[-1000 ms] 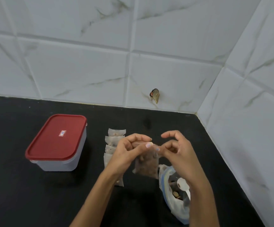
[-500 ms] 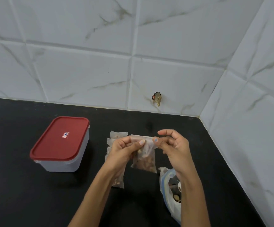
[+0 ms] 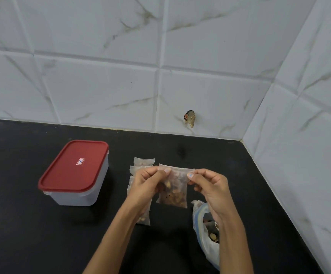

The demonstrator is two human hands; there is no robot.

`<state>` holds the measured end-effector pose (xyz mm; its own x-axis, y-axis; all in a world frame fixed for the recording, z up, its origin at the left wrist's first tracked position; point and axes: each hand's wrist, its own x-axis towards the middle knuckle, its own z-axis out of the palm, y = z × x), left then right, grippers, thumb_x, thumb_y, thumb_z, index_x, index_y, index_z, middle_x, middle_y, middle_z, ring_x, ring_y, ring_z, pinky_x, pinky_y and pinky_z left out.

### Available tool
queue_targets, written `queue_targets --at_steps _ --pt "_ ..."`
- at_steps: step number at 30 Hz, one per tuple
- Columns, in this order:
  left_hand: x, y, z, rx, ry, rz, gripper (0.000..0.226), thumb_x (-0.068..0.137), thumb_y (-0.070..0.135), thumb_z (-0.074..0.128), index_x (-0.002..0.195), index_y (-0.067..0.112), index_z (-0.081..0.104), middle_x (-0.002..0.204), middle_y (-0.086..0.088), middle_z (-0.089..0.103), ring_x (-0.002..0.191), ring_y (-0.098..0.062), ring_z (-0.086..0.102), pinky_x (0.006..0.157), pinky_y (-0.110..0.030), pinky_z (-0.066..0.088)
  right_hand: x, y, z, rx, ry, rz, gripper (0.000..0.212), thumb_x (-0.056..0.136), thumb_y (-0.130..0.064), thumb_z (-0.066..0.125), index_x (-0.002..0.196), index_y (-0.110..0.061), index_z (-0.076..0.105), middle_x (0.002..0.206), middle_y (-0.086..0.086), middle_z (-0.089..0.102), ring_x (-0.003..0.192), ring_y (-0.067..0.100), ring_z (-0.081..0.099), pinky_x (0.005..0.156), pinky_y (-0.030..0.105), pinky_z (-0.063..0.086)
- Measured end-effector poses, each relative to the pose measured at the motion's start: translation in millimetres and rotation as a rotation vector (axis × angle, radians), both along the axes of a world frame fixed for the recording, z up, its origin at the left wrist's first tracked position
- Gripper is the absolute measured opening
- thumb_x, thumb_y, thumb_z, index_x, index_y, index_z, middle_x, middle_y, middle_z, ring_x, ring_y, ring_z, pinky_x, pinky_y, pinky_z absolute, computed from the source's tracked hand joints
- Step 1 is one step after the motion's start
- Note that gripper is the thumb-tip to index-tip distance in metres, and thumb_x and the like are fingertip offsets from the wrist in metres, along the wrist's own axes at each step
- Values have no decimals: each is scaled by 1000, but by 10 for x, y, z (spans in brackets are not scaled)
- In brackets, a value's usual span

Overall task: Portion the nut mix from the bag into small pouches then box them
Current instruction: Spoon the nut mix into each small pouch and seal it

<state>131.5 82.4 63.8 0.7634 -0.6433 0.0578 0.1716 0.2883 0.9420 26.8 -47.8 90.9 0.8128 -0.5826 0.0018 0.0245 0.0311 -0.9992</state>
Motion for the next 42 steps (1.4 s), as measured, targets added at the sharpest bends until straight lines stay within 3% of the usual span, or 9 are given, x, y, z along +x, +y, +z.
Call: queue_targets --at_steps 7,10,14,23,27,29,33,38,42 --pt "-60 29 4 -2 -95 29 21 88 11 57 81 3 74 76 -9 70 73 -16 65 65 -26 53 -5 65 -16 -66 -63 -94 12 80 1 67 71 -4 71 63 0 68 62 3 63 60 12 48" --pt "-94 27 13 24 -124 2 29 86 20 58 89 -6 72 81 -13 70 78 -22 66 71 -33 54 14 68 -58 22 -96 -134 19 82 3 63 66 -5 68 63 1 64 64 6 60 63 19 48" --pt "-126 39 7 14 -61 -30 28 82 24 62 85 -3 72 82 -20 69 79 -28 67 77 -44 55 2 72 -85 166 -146 -106 21 85 3 59 69 -8 67 67 3 64 69 13 62 68 28 50" --pt "-254 5 49 -140 109 15 12 74 14 66 81 5 70 75 -14 70 68 -21 68 65 -34 58 -16 160 -61 291 -169 -89 19 90 -6 52 76 -14 61 78 8 60 72 17 61 56 29 52" --pt "-277 2 47 -150 117 29 18 73 16 65 83 1 67 74 -10 70 70 -20 68 66 -33 58 -11 162 -87 286 -144 -127 15 92 -9 51 80 -13 59 81 10 60 76 21 59 55 31 51" --pt "-279 3 31 -142 118 54 17 72 18 66 81 3 68 75 -10 69 71 -20 67 67 -33 57 -1 159 -107 283 -126 -100 6 87 -18 60 84 -13 60 83 10 61 78 22 61 58 34 52" --pt "-299 23 25 -112 83 68 12 72 21 67 77 11 72 79 -9 69 76 -21 66 67 -33 56 14 195 -135 232 -109 -29 36 56 -32 74 87 -16 68 89 13 66 80 25 64 65 36 55" --pt "-318 50 42 -90 19 79 9 75 20 65 71 17 73 75 -3 70 74 -15 66 66 -31 56 28 244 -163 102 -92 -49 4 71 -14 77 72 -13 73 74 14 68 75 28 65 68 37 54" --pt "-291 54 -5 -49 -30 98 19 85 10 64 71 18 72 77 -3 69 77 -16 65 69 -32 55 30 272 -152 26 -36 -60 4 79 -5 70 76 -7 73 78 19 70 81 32 67 74 43 55"
